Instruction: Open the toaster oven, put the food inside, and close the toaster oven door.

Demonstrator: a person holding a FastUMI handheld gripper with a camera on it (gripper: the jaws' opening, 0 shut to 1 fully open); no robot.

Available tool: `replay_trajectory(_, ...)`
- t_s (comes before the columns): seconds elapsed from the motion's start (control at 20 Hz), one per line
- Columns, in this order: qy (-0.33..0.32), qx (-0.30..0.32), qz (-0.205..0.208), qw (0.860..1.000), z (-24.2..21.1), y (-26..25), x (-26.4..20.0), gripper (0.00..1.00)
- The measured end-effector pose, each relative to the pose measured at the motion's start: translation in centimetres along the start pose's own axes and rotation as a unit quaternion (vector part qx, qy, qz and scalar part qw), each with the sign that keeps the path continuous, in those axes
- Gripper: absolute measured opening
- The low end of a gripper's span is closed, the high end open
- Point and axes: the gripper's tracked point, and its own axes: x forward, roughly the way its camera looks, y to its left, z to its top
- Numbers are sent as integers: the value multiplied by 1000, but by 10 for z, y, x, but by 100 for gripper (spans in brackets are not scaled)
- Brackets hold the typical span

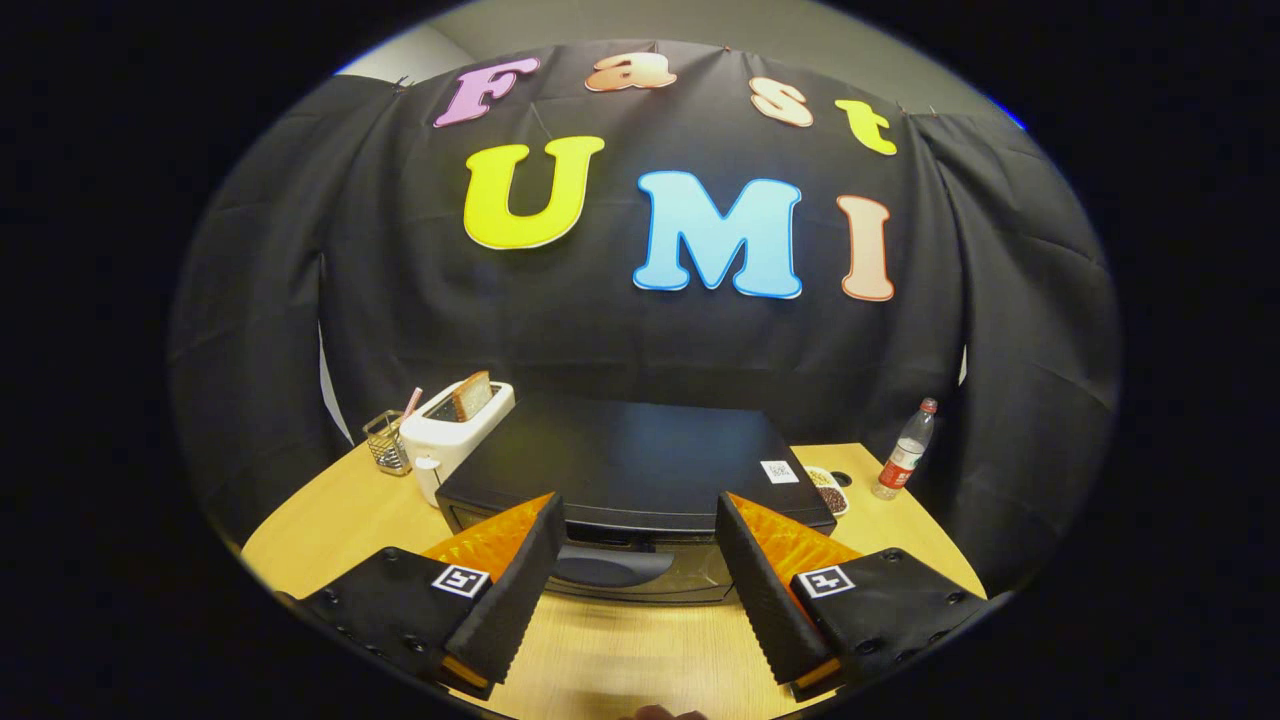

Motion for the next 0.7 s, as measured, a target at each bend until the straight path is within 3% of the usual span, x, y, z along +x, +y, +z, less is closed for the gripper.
replay_trajectory(0.3, 29, -17, 6, 999, -22, 13, 30, 96)
replay_trajectory(0.7, 69, 9, 15, 997, -42, 23, 42, 96)
